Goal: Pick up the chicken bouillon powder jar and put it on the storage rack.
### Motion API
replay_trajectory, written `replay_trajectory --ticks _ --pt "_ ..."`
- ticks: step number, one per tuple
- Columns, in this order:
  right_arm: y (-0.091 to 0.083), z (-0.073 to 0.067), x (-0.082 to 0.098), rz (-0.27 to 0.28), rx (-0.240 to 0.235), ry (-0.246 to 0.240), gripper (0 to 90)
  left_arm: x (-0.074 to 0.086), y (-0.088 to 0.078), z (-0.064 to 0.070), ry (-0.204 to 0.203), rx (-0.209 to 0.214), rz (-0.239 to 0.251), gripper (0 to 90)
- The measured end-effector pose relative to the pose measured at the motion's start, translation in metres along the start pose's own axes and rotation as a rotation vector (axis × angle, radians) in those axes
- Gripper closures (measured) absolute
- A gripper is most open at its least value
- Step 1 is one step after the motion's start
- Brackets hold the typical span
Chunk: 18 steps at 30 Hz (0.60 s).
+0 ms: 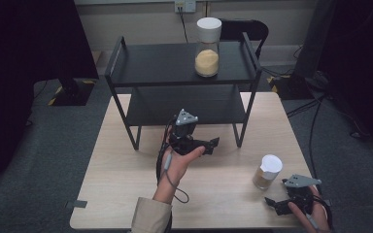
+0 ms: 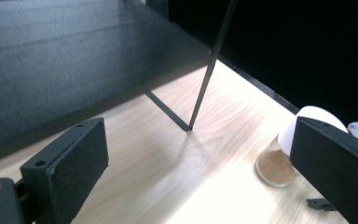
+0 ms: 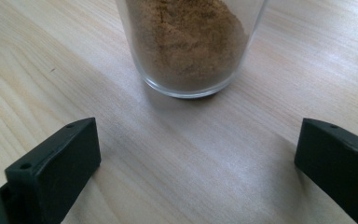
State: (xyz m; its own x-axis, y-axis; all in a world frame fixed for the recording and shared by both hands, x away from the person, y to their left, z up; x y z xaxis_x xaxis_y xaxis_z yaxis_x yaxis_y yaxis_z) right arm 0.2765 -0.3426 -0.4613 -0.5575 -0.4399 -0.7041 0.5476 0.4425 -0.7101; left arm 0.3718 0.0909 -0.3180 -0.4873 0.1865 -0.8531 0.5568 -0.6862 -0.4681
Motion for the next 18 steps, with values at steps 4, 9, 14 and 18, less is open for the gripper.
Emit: replay_trajectory --ticks 4,9,14,18 --pt "0.000 0.000 0.000 0.000 0.000 0.000 0.0 0.015 0.006 -0.004 -0.014 -0.007 -0.014 3.7" --pt "0.000 0.000 0.000 0.000 0.000 0.000 0.0 0.030 0.012 -0.009 -0.036 -0.021 -0.034 3.7" --pt "0.000 0.000 0.000 0.000 0.000 0.000 0.0 0.046 0.017 -0.012 -0.035 -0.033 -0.048 3.2" --pt "0.000 0.000 0.000 0.000 0.000 -0.001 0.0 0.061 0.020 -0.015 -0.042 -0.048 -0.062 3.0"
Point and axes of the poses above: each handheld gripper's, and its own axes: y roughly forward along the jaws, x roughly out of its underside, z roughly to its right, the point moved 9 cm from there along y, roughly forward along the jaws, and after that the axes turned 1 degree about z, right-handed, at the moved point
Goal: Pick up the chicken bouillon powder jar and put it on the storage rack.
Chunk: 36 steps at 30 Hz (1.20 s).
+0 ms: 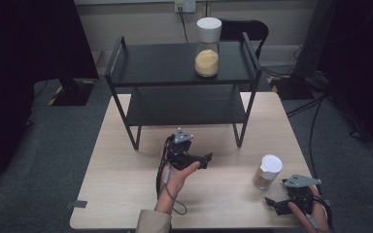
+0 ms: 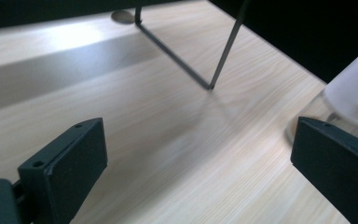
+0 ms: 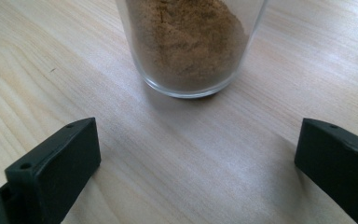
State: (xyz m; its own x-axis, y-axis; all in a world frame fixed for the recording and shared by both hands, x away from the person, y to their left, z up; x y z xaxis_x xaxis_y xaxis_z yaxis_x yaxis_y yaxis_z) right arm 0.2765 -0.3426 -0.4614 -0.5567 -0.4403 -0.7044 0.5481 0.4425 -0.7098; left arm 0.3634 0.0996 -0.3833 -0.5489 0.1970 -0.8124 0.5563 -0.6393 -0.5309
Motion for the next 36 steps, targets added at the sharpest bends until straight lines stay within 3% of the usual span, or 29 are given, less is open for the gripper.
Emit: replay_trajectory --ticks 20,36 --pt "0.000 0.000 0.000 0.000 0.000 0.001 0.0 0.059 0.017 -0.011 -0.009 -0.109 -0.106 3.0" --pt "0.000 0.000 0.000 0.000 0.000 0.001 0.0 0.073 0.012 -0.018 0.020 -0.169 -0.144 3.0"
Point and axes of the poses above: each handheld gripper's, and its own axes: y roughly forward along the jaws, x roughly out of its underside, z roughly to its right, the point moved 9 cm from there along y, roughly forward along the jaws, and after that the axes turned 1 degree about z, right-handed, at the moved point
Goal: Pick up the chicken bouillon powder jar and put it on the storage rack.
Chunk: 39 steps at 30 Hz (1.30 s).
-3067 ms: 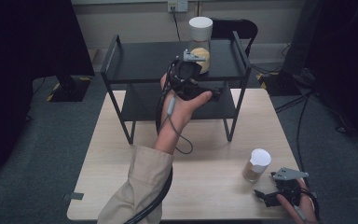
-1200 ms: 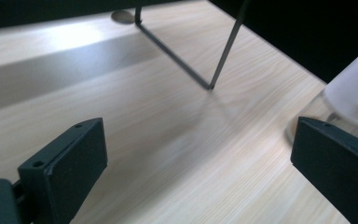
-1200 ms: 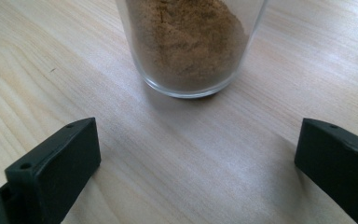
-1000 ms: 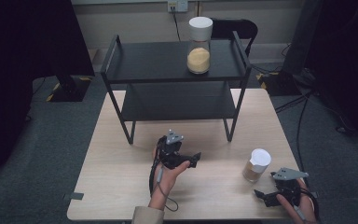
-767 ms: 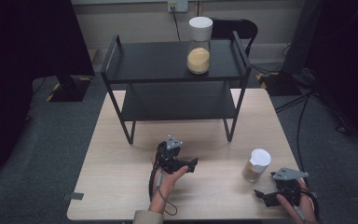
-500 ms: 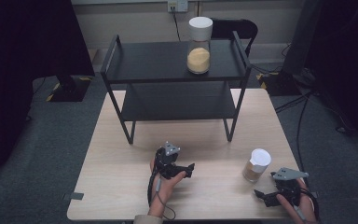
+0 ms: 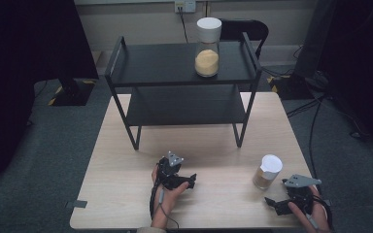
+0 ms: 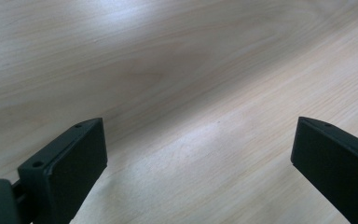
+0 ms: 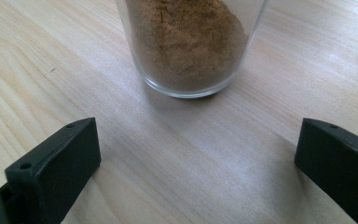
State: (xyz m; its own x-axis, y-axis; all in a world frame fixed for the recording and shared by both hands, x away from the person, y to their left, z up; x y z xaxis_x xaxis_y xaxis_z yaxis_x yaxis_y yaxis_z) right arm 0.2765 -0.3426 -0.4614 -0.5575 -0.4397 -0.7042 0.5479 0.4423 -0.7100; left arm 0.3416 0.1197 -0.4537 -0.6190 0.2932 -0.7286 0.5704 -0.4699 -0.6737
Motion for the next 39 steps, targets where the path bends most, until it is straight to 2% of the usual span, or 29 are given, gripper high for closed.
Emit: replay_trajectory --ticks 8,14,16,21,28,39 --pt "0.000 0.000 0.000 0.000 0.000 -0.001 0.0 0.008 0.001 -0.003 0.011 -0.021 -0.022 3.0" --pt "0.000 0.000 0.000 0.000 0.000 0.000 0.0 0.013 0.003 -0.003 0.040 -0.054 -0.056 3.2" --pt "0.000 0.000 0.000 0.000 0.000 0.000 0.0 0.015 0.003 -0.003 0.061 -0.055 -0.050 2.6" --pt "0.000 0.000 0.000 0.000 0.000 0.000 0.0 0.017 0.003 -0.004 0.075 -0.049 -0.040 0.7" --pt "0.000 0.000 0.000 0.000 0.000 0.000 0.0 0.020 0.002 -0.001 0.066 -0.065 -0.032 0.0" --pt "0.001 -0.001 -0.001 0.001 0.007 0.005 0.0 0.020 0.002 -0.001 0.064 -0.066 -0.030 0.0"
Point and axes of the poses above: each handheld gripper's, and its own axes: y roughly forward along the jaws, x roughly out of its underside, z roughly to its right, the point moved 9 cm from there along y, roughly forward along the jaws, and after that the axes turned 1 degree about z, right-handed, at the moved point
